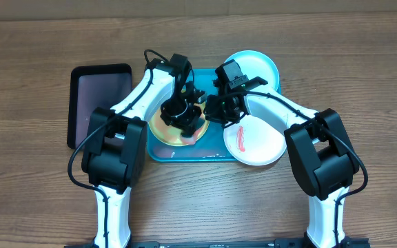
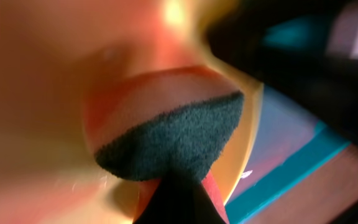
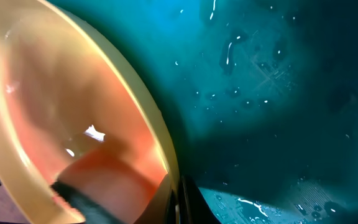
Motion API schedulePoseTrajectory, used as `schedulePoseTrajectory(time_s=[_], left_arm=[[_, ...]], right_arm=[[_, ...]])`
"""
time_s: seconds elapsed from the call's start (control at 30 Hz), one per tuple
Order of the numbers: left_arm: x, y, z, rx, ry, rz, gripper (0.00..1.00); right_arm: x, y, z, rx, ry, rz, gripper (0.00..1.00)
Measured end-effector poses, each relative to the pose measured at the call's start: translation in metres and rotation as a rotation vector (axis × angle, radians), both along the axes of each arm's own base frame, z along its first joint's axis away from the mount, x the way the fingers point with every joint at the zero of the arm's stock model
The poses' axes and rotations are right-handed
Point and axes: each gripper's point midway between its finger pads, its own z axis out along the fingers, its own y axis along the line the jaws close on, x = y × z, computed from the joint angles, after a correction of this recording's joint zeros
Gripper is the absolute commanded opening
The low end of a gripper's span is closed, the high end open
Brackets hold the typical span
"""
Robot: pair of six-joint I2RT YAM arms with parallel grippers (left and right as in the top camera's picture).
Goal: Clean dirty plates on tray and stack at the side
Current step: 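Scrub the yellow plate with the sponge while the right gripper holds it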
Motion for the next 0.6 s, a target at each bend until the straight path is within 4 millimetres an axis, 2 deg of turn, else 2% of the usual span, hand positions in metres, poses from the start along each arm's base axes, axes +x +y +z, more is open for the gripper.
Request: schedulePoseTrajectory(time_s=[0.13, 0.33, 0.47, 0.6], left_arm=[[0.028, -0.008, -0.004, -0.025, -0.105, 0.039, 0.04], [0.075, 0.003, -0.007, 0.080, -0.268, 0.218, 0.04], [0.087, 0.017, -0.008, 0.204, -0.328, 0.353, 0.04], [0.083, 0.048, -0.007, 0.389, -0.344, 0.478, 0.04]], right_arm=[[0.002, -0.001, 0.000, -0.006, -0.008, -0.009, 0.04], [0.004, -0.001, 0.000, -0.008, -0.013, -0.016, 0.04], [0.004, -0.001, 0.000, -0.008, -0.013, -0.017, 0.04], [0.004, -0.001, 0.000, -0.006, -0.011, -0.015, 0.04]])
